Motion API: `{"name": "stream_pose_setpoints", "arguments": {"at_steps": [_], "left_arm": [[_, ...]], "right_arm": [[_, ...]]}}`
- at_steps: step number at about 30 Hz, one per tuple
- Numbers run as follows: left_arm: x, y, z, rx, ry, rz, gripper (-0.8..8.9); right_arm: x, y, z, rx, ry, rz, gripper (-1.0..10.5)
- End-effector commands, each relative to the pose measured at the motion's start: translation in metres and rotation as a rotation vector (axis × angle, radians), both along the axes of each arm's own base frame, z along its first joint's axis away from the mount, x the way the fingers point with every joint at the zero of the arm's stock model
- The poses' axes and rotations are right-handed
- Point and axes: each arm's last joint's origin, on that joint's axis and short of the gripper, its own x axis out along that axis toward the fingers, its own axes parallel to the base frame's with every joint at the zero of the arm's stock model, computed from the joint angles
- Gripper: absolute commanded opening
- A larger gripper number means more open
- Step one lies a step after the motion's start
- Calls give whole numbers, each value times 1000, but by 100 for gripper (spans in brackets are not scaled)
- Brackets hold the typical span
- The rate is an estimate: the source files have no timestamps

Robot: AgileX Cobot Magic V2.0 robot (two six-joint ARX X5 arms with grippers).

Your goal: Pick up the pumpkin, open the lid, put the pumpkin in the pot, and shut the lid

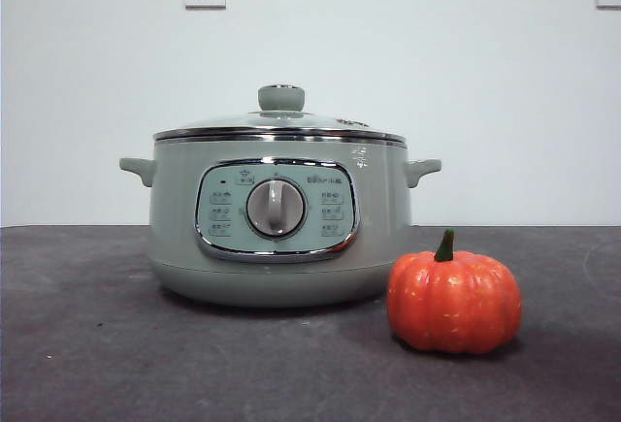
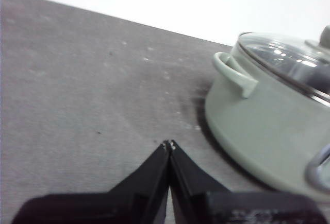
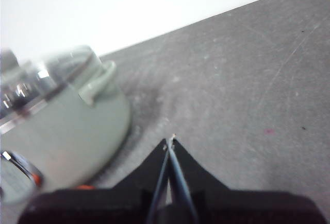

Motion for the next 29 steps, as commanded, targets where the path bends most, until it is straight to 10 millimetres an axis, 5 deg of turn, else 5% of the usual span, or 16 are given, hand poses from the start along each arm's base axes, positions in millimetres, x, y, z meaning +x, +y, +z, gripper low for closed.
{"name": "stream_pose_setpoints", "arguments": {"at_steps": [1, 17, 29], "left_arm": [[-3, -1, 16, -58, -37, -24, -8], [-9, -8, 112, -44, 53, -296, -8], [-2, -14, 155, 20, 136, -577, -8]], "right_arm": [[-3, 0, 21, 60, -47, -2, -12], [6, 7, 124, -62, 149, 250, -12], [22, 17, 188, -184, 350, 596, -12]]}}
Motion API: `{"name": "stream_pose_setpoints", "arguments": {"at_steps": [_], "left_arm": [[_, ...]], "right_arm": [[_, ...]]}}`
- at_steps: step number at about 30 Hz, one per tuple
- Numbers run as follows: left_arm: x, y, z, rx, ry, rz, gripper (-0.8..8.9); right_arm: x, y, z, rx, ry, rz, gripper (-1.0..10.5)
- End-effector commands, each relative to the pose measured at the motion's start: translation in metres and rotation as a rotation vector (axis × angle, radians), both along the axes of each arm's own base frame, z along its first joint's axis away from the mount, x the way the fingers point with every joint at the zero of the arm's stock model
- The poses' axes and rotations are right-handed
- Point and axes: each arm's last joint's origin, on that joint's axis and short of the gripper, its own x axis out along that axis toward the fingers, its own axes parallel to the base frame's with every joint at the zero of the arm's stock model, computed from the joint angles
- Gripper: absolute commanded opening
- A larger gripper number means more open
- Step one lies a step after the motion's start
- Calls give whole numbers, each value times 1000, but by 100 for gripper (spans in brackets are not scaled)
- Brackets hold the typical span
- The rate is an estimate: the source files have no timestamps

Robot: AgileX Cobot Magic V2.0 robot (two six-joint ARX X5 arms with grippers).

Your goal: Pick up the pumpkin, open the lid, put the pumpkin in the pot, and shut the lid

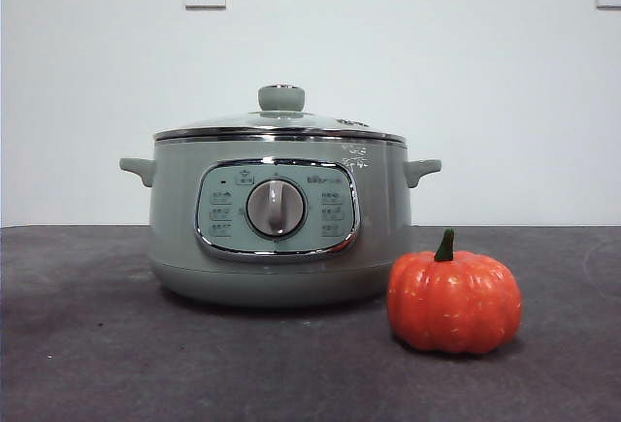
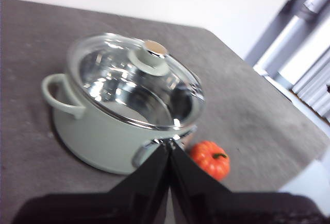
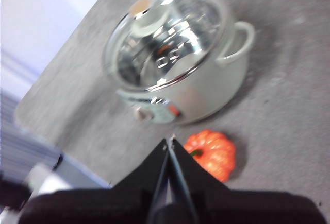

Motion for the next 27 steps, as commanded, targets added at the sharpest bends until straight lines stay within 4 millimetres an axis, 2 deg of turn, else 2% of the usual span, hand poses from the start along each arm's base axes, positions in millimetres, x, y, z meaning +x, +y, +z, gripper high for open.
{"name": "stream_pose_setpoints", "arguments": {"at_steps": [1, 5, 12, 15, 16, 17, 18, 20, 22, 23, 27], "left_arm": [[-2, -1, 6, 43, -21, -66, -8], [-6, -3, 14, 59, 17, -138, -8], [-14, -5, 19, 100, 44, -173, -8], [-14, -5, 19, 104, 39, -174, 1], [-14, -5, 19, 104, 40, -173, 4], [-14, -5, 19, 104, 40, -173, 42], [-14, -5, 19, 104, 40, -173, 125], [-14, -5, 19, 103, 41, -172, 453], [-14, -5, 19, 91, 54, -167, 702], [-14, -5, 19, 84, 61, -164, 734], [-14, -5, 19, 83, 62, -164, 730]], "right_arm": [[-1, 3, 12, -54, -33, 82, -12], [-5, 7, 21, -91, 9, 157, -12], [-10, 15, 20, -108, 29, 236, -11], [-10, 16, 20, -107, 27, 242, 35], [-10, 16, 20, -107, 25, 241, 87], [-10, 16, 21, -106, 24, 241, 168], [-10, 16, 21, -104, 26, 239, 252], [-10, 16, 21, -100, 32, 234, 487], [-10, 16, 21, -92, 44, 225, 654], [-9, 16, 21, -90, 46, 224, 682], [-9, 16, 20, -90, 48, 224, 693]]}}
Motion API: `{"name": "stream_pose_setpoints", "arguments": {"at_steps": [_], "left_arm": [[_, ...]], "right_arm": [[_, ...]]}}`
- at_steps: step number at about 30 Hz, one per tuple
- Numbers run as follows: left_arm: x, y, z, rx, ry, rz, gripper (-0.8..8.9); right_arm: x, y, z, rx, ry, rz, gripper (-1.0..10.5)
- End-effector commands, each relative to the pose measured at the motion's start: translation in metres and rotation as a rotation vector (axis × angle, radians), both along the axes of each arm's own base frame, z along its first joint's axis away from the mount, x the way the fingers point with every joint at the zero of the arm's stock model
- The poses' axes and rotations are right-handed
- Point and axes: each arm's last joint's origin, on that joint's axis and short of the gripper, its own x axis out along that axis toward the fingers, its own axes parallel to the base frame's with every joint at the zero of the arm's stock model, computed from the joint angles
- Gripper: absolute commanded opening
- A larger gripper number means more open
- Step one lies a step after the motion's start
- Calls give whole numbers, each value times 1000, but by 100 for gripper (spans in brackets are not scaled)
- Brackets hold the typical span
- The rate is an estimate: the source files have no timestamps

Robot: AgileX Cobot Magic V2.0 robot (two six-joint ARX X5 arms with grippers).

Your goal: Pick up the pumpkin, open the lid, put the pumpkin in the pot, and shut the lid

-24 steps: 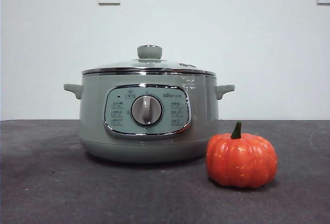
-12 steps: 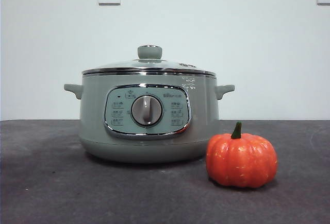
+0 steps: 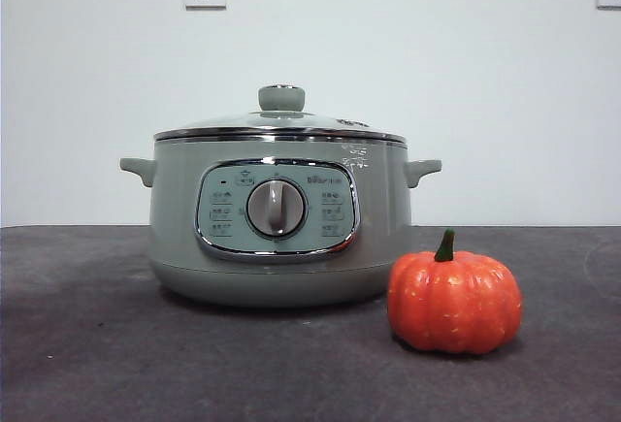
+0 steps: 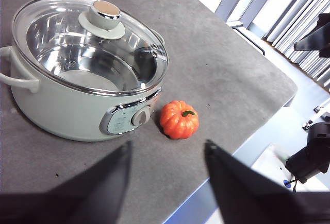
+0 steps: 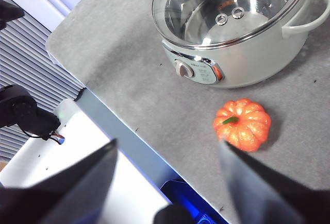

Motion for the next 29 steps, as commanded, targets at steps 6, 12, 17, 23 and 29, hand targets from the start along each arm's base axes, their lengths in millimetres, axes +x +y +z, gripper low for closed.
{"name": "stream_pose_setpoints", "arguments": {"at_steps": [6, 12, 17, 23, 29], "left_arm": [[0, 0, 1, -2, -5, -1, 729], [0, 0, 1, -2, -5, -1, 728], [0, 0, 1, -2, -5, -1, 728], [0, 0, 1, -2, -3, -1, 728], [0, 0, 1, -2, -3, -2, 728]], "right_arm": [[1, 3, 0, 2, 9, 20, 693], [13, 13, -7, -92, 36, 23, 693], [31, 30, -20, -207, 91, 62, 693], [55, 59, -44, -337, 188, 138, 693], [84, 86, -73, -419, 251, 170, 693]]}}
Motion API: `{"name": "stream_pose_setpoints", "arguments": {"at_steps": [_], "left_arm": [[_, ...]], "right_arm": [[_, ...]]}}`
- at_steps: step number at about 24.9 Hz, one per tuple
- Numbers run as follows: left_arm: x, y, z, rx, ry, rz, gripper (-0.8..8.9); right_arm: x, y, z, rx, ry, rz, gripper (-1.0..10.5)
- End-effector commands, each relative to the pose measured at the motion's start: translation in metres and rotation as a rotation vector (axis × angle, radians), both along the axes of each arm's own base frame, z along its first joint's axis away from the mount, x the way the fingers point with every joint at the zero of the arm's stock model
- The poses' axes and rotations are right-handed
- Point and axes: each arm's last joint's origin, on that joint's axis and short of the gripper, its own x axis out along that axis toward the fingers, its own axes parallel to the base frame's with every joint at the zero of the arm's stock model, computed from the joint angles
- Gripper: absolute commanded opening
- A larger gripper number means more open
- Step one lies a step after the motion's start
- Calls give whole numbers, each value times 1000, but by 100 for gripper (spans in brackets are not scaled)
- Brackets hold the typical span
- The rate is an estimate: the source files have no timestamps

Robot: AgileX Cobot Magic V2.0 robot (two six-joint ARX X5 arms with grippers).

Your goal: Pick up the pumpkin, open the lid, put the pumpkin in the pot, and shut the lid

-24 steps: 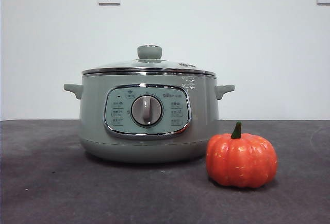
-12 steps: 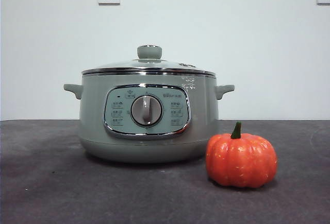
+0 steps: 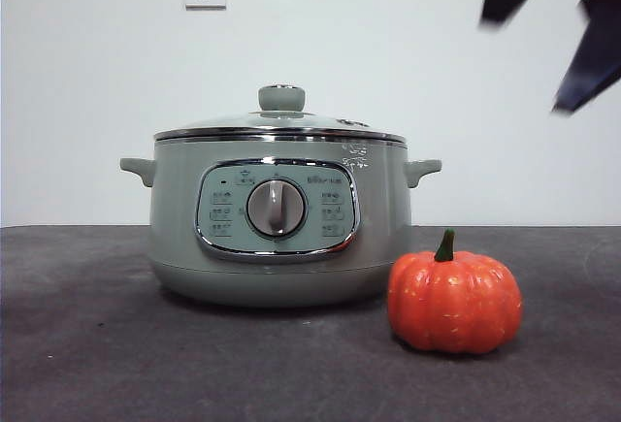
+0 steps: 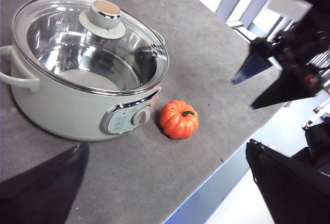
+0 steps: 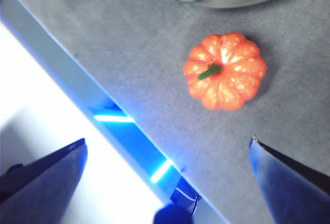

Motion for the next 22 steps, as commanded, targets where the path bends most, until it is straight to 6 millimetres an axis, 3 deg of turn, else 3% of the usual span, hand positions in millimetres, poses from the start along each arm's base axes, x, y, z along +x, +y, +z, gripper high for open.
{"name": "stream_pose_setpoints", "arguments": {"at_steps": [1, 9, 22], "left_arm": [[0, 0, 1, -1, -5, -3, 728], [0, 0, 1, -1, -5, -4, 728], [0, 0, 1, 0, -5, -3, 728]], "right_arm": [[12, 12, -11, -12, 7, 18, 693], [44, 34, -49, -129, 9, 1, 693], [67, 55, -95, -205, 50, 7, 699]]}}
